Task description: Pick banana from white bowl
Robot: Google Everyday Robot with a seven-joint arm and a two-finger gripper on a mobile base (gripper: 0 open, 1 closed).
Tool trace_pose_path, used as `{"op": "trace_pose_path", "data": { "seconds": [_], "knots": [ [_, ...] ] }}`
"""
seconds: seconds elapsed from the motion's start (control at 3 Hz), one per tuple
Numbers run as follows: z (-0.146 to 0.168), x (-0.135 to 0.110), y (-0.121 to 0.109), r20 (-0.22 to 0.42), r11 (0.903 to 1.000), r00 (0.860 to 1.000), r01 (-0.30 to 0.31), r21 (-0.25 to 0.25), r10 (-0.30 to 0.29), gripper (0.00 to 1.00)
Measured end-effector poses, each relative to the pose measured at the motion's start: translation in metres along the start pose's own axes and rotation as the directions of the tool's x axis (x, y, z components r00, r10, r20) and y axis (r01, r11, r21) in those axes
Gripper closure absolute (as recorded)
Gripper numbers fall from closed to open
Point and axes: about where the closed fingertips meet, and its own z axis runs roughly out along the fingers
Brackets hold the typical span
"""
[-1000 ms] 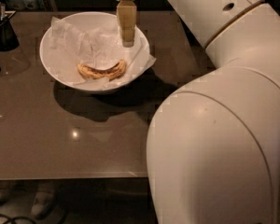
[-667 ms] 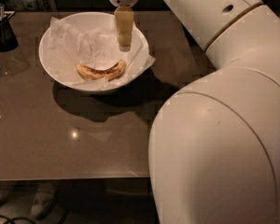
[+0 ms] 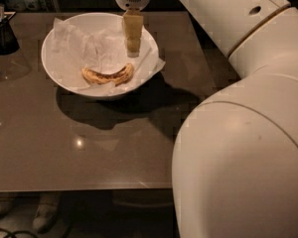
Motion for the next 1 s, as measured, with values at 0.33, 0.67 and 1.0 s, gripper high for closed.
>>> {"op": "trace_pose_path", "data": {
  "seconds": [0.33, 0.67, 1.0],
  "knots": [
    [0.008, -0.004, 0.013, 0.023, 0.9978, 0.998, 0.062, -0.024, -0.062, 0.00],
    [0.019, -0.006, 0.024, 0.027, 0.9909, 0.992, 0.123, -0.054, -0.122, 0.00],
    [0.032, -0.003, 0.027, 0.004, 0.9829, 0.986, 0.167, -0.077, -0.167, 0.00]
  ]
}}
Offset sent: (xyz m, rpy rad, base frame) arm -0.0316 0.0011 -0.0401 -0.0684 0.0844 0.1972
